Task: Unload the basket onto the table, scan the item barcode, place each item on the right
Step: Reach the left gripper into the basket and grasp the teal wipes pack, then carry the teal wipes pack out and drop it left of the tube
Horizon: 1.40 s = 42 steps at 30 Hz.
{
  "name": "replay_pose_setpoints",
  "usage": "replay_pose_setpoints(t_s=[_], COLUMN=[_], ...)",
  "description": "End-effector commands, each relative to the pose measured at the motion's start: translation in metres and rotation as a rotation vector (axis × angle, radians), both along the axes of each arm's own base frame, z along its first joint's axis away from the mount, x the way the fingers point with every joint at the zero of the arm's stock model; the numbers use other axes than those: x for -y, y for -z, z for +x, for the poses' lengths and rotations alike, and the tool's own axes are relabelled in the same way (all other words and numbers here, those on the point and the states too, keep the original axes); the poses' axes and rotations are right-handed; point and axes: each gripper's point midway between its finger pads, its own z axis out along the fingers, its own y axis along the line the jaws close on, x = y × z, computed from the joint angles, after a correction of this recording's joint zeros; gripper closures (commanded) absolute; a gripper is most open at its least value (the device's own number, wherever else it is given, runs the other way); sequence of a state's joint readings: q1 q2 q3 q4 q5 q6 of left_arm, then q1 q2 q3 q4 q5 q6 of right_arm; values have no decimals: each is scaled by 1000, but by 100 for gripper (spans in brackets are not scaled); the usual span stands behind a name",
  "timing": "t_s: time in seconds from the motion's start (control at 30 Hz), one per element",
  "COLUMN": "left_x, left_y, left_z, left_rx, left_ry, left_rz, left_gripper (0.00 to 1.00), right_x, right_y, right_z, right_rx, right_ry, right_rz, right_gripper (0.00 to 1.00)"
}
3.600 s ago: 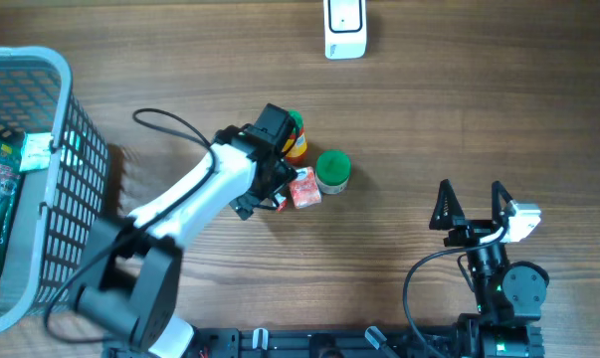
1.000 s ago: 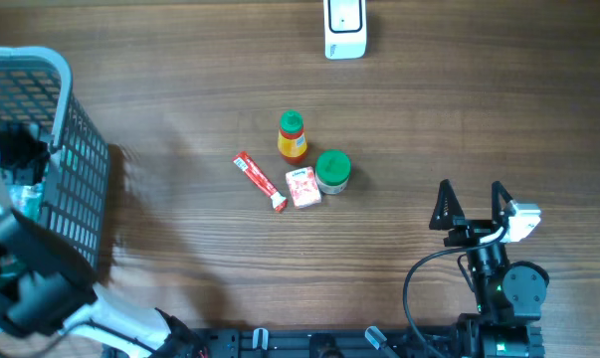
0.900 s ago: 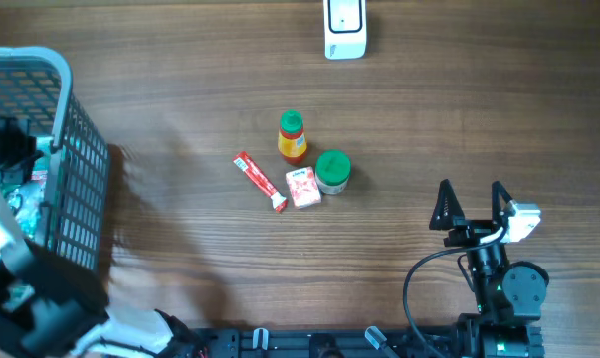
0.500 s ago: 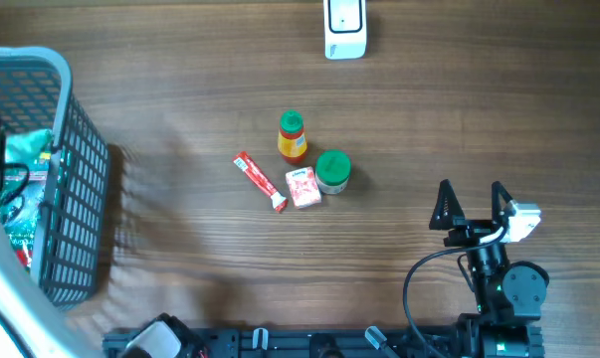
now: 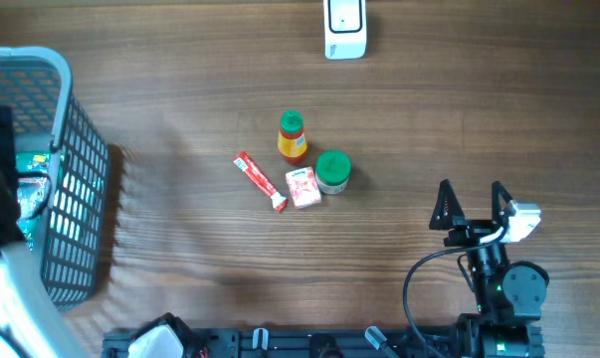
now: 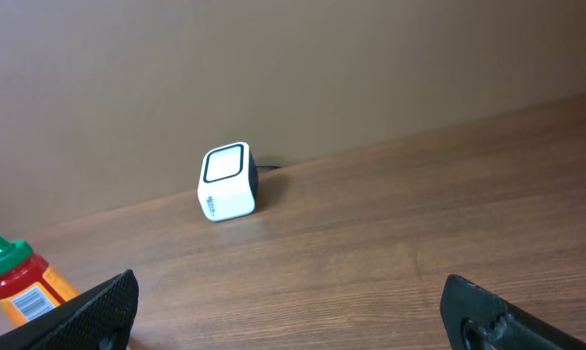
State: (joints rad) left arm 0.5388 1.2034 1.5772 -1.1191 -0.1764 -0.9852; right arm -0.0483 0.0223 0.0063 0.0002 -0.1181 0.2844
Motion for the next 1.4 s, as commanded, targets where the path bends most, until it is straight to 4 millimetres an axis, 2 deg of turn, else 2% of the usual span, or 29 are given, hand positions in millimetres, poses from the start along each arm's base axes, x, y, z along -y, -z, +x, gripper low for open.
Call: replay_pose_setpoints(t_s=[0.0, 0.07, 0.17, 0.33, 0.37, 0.5, 0.7, 0.8, 0.83, 0.87, 0.97, 1.03, 1.1, 1.23, 1.37], left_x=[-38, -51, -59, -67, -68, -62, -58, -52, -51, -51, -54, -58, -66, -85, -91], left_y=[50, 70, 95, 156, 174, 232, 311, 335, 340, 341, 337, 328, 312, 246, 157], left_z=[-21, -26, -20, -10, -6, 7, 7, 6, 5, 5, 5, 5, 6, 0, -20], left_rx=[9, 18, -14, -150, -188, -304, -501, -563, -581, -584, -571, -545, -499, -319, -79], left_ry=[-421, -569, -637, -766, -787, -833, -866, -860, -858, -859, -861, -849, -826, -807, -786], left_rz=[-254, -343, -422, -538, -571, -702, -759, -776, -779, -779, -773, -767, -751, -692, -591], left_gripper=[0, 0, 0, 0, 0, 0, 0, 0, 10, 23, 45, 53, 54, 64, 61], right_x=[1, 1, 1, 1, 1, 1, 1, 1, 1, 1, 1, 1, 1, 1, 1], right_y=[-1, -1, -1, -1, -1, -1, -1, -1, -1, -1, -1, -1, -1, -1, -1], right_z=[0, 0, 0, 0, 0, 0, 0, 0, 0, 0, 0, 0, 0, 0, 0], right_rx=[3, 3, 3, 3, 3, 3, 3, 3, 3, 3, 3, 3, 3, 3, 3], right_ry=[8, 8, 7, 8, 8, 8, 8, 8, 8, 8, 8, 8, 8, 8, 8], right_rz=[6, 7, 6, 7, 6, 6, 6, 6, 6, 7, 6, 6, 6, 6, 6], right_gripper=[0, 0, 0, 0, 0, 0, 0, 0, 0, 0, 0, 0, 0, 0, 0])
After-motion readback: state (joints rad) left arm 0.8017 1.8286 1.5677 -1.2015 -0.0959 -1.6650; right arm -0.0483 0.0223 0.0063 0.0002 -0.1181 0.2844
